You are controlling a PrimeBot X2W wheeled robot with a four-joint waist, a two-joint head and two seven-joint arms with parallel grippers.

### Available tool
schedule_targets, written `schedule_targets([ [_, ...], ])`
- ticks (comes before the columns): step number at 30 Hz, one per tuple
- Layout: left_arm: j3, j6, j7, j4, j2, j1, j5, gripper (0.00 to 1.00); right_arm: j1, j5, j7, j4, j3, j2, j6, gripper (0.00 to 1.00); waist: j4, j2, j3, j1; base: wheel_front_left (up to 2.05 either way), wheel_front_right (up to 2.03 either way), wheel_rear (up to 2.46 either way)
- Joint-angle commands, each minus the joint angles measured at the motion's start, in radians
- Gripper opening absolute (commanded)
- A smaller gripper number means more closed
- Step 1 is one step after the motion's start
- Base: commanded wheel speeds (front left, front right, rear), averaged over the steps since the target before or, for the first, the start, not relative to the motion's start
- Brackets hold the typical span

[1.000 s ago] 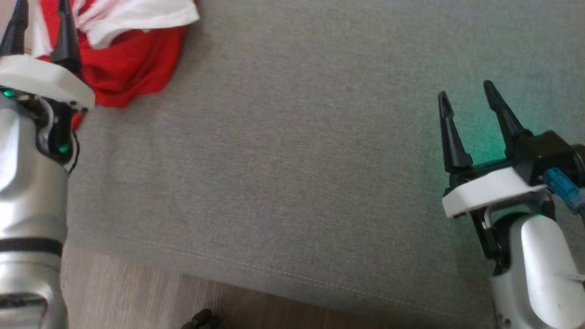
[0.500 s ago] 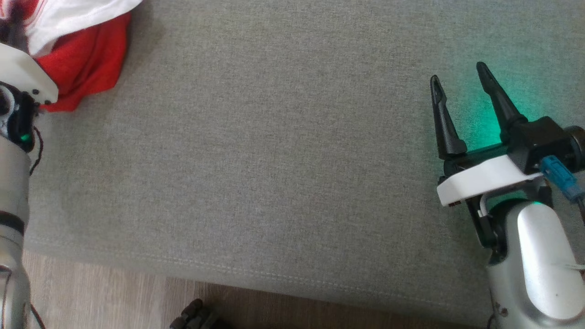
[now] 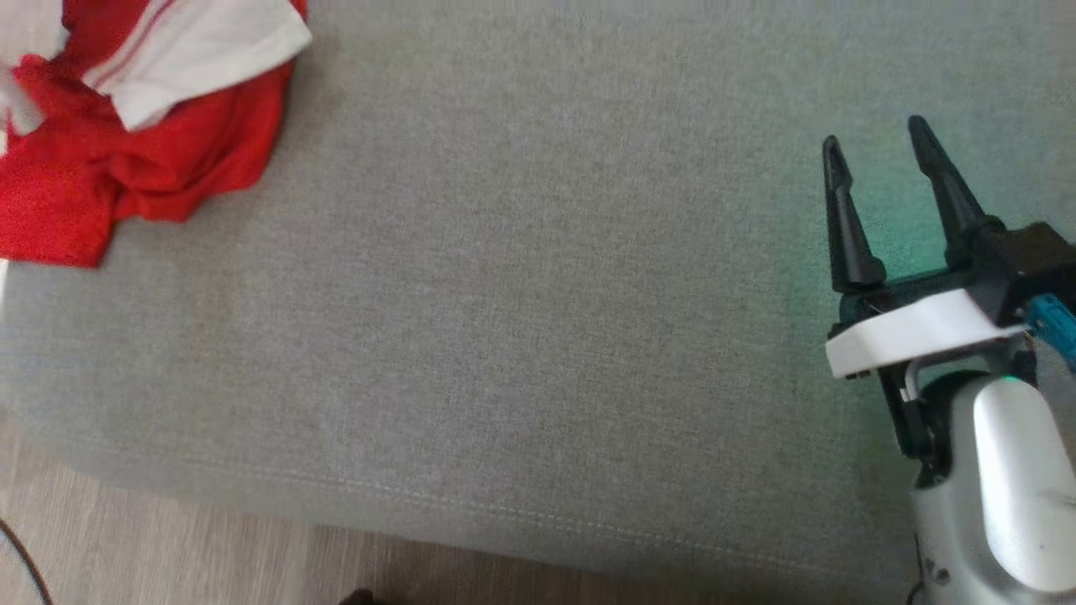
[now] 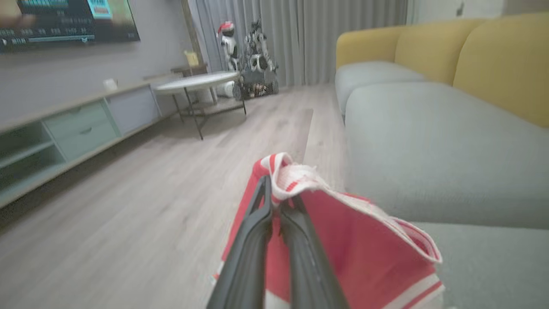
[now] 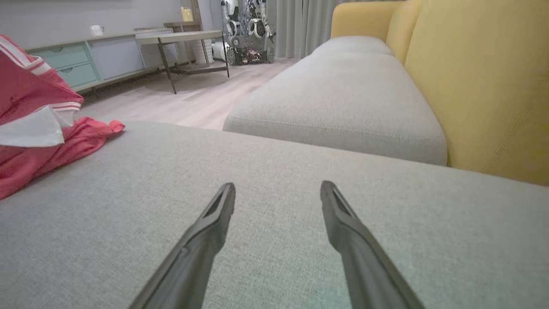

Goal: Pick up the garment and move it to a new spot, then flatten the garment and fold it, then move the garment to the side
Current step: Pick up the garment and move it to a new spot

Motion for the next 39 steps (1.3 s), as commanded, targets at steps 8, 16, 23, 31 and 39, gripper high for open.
schedule_targets([
  [8,0.061,0.028,-0.01,-0.289,0.094,0.131,0.057,0.0,0.069,0.054,-0.042,-0.02,-0.015,0.002,-0.001,1.0,-0.021,0.0,-0.166,-0.0001,0.0,0.0,0.0],
  [16,0.079,0.085,0.044,-0.519,0.109,0.39,0.04,0.0,0.134,0.105,-0.072,0.016,0.006,0.002,-0.001,1.0,-0.087,0.0,-0.299,-0.0001,0.0,0.0,0.0],
  [23,0.071,0.178,0.162,-0.831,0.079,0.668,0.027,0.0,0.187,0.13,-0.082,0.025,0.001,0.002,-0.001,1.0,-0.142,0.0,-0.366,-0.0001,0.0,0.0,0.0],
  [31,-0.002,0.207,0.224,-1.044,-0.006,0.778,-0.008,0.0,0.219,0.155,-0.072,0.003,-0.023,0.002,-0.001,1.0,-0.217,0.0,-0.364,-0.0001,0.0,0.0,0.0],
  [39,-0.17,0.15,0.227,-1.033,-0.13,0.686,-0.007,0.0,0.202,0.175,-0.077,-0.018,-0.01,0.002,-0.001,1.0,-0.346,0.0,-0.291,-0.0001,0.0,0.0,0.0],
])
